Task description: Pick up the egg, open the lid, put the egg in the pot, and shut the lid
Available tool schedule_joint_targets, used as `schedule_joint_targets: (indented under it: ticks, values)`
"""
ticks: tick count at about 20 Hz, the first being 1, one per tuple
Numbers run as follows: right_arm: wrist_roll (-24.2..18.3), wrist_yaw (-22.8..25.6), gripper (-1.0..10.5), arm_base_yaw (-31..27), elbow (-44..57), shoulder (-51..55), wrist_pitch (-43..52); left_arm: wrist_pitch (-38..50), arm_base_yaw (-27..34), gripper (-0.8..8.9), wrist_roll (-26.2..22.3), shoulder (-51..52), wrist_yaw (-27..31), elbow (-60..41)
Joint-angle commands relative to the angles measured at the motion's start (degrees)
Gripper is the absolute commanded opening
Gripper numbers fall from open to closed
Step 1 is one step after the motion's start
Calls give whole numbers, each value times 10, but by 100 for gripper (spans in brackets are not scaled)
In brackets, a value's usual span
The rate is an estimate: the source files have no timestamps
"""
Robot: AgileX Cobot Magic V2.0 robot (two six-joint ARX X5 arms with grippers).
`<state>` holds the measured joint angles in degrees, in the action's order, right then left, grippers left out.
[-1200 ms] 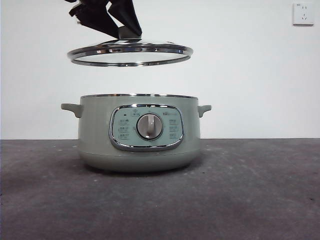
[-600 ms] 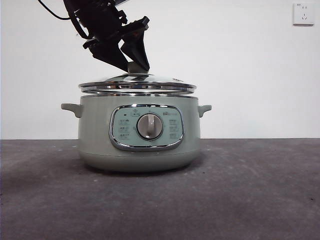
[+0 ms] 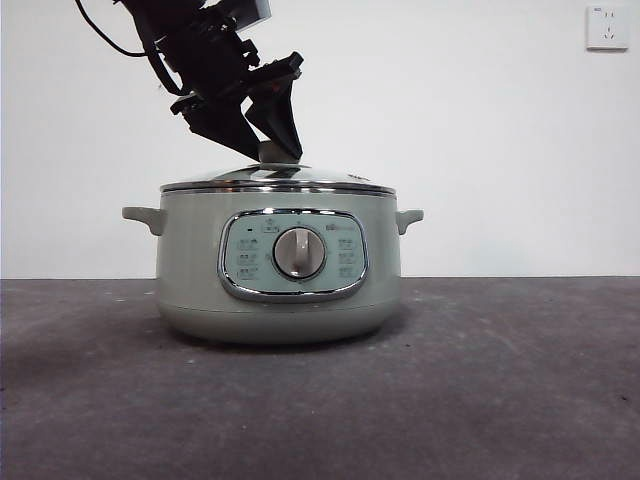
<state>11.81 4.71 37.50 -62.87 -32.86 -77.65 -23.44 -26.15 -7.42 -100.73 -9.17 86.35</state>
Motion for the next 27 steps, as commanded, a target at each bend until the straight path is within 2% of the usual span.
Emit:
schedule_joint_targets:
  ticks: [1, 4, 5, 8, 9, 15, 20, 24, 27]
  values:
    - [4, 3, 374, 1, 4, 2, -15, -6, -2, -8, -1, 2, -2, 5]
    - [4, 2, 374, 1, 4, 2, -15, -13, -2, 3, -1, 2, -2, 5]
    - [4, 2, 374, 1, 4, 2, -15, -13, -2, 35, -1, 2, -2, 5]
    - [4, 2, 374, 1, 4, 2, -15, -13, -2, 313, -1, 2, -2, 5]
    - [4, 3, 374, 1, 4, 2, -15, -12, -2, 353, -1, 2, -2, 5]
    - [4, 2, 374, 1, 4, 2, -15, -13, 0, 353, -1, 2, -2, 11]
    - [4, 2, 374, 1, 4, 2, -15, -62, 0, 353, -1, 3, -2, 59]
    - [4, 2, 374, 1, 4, 2, -15, -169, 0, 351, -4, 5, -3, 143]
    - [1, 3, 374, 1, 4, 2, -15, -286, 0, 350, -3, 23, -12, 201]
